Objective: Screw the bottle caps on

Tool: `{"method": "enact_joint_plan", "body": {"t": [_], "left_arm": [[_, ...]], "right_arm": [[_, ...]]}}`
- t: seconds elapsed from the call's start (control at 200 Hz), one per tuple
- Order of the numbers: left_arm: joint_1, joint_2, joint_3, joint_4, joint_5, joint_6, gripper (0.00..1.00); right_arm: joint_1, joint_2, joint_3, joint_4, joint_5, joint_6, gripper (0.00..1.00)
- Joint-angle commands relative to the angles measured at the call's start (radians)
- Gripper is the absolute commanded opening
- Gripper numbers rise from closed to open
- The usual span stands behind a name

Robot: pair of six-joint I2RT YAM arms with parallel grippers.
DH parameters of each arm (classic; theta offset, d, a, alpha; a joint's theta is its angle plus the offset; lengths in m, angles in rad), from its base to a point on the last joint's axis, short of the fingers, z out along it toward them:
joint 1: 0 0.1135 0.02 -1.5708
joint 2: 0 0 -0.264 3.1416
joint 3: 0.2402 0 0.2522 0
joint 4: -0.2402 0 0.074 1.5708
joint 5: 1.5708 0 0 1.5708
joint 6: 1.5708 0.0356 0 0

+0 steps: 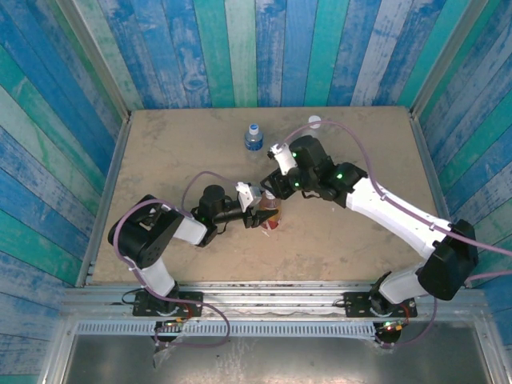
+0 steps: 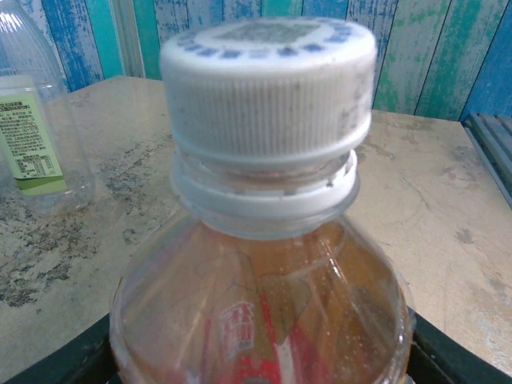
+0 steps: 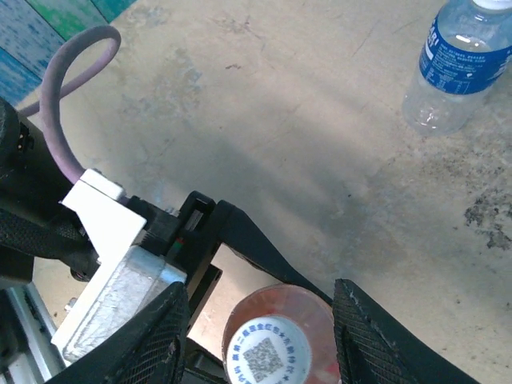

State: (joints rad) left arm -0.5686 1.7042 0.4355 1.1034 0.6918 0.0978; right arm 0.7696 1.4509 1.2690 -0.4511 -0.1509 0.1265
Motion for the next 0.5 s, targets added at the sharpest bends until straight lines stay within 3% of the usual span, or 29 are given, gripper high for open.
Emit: {"method": "enact_joint_plan", "body": {"t": [0.0,0.34,0.496], "left_arm": [[-0.005,0.027,0.004,-0.079,0.01,0.009,0.6],[-0.005,0.029,0.005,-0.082,0.011,0.009,0.6],[-0.005,0.032,0.006,-0.085,0.012,0.01,0.6]], "right_arm": [[0.027,0.03,0.034,-0.113,0.12,-0.044,0.51],[0.068,0.098,0.108,-0.207,0.157,-0.076,0.48],[0.068,0.106,0.109,-0.215,0.149,-0.076,0.4]]}}
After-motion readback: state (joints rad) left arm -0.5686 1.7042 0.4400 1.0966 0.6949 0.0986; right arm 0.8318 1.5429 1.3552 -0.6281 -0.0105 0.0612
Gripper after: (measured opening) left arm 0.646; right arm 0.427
